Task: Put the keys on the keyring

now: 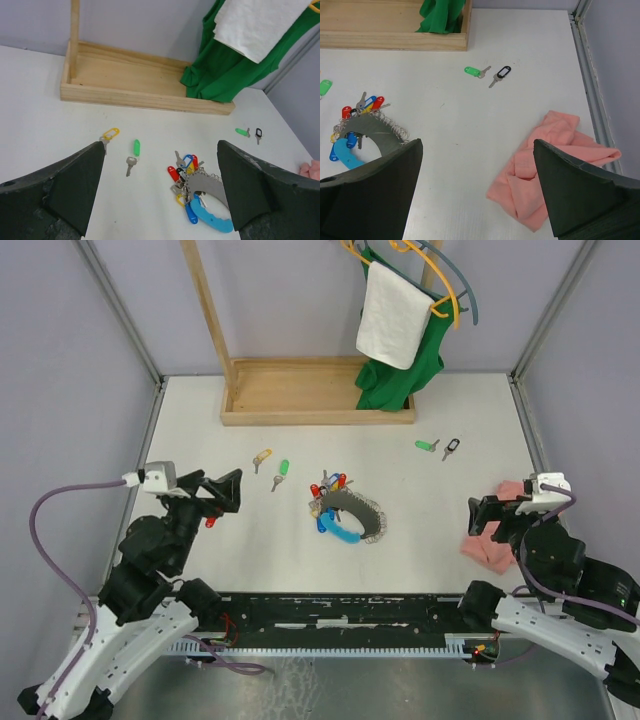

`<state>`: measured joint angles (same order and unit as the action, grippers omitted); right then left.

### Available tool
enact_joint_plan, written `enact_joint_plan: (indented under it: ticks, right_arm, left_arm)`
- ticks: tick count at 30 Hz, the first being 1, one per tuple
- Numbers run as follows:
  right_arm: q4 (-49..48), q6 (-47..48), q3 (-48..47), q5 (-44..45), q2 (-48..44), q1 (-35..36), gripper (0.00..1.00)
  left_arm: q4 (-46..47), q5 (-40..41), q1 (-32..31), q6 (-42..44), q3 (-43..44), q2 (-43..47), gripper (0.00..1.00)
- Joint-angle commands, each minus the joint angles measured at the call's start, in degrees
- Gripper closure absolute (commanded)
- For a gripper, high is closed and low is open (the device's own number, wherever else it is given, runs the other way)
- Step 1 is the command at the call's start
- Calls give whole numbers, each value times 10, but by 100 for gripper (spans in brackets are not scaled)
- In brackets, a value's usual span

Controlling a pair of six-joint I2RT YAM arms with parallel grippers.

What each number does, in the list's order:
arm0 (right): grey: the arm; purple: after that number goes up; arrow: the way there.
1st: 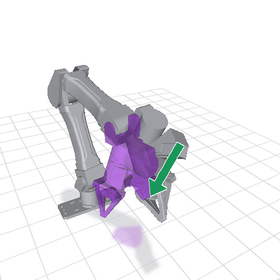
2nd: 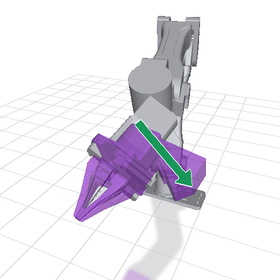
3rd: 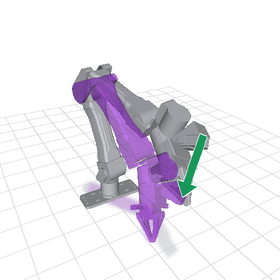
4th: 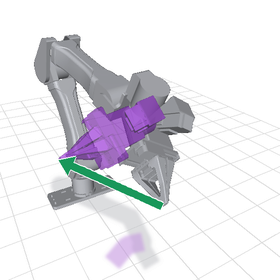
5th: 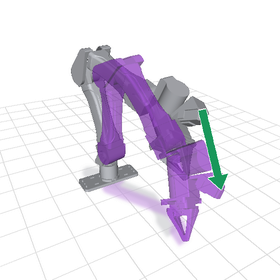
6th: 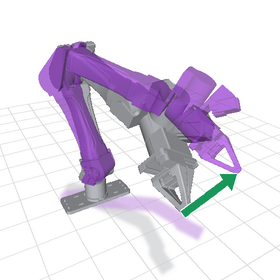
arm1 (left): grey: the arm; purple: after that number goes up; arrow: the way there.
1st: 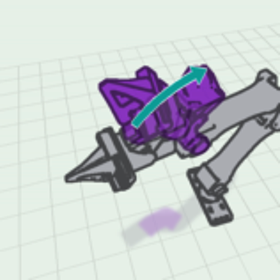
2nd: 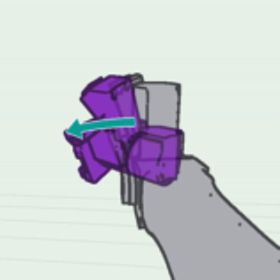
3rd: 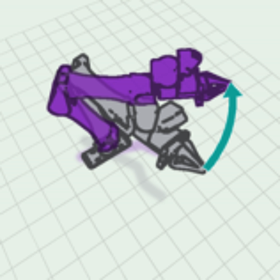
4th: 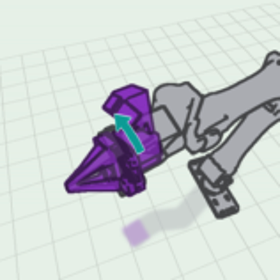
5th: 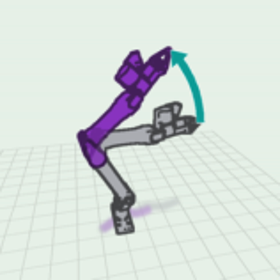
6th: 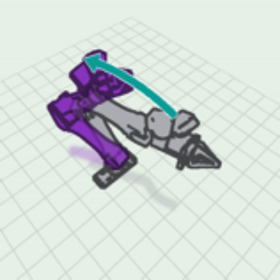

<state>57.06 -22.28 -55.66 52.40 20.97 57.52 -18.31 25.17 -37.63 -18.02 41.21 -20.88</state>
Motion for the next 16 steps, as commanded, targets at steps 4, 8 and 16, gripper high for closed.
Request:
enact_joint_plan:
  ticks: [4,8,16]
  right_arm:
    - [-4,18,17,16,-45,0,0]
    - [-5,21,21,9,-57,-1,0]
    - [-5,24,22,3,-53,0,0]
  left_arm:
    - [-27,75,2,13,-68,85,1]
    - [-19,62,3,11,-85,113,1]
    - [-32,44,4,24,-91,108,1]
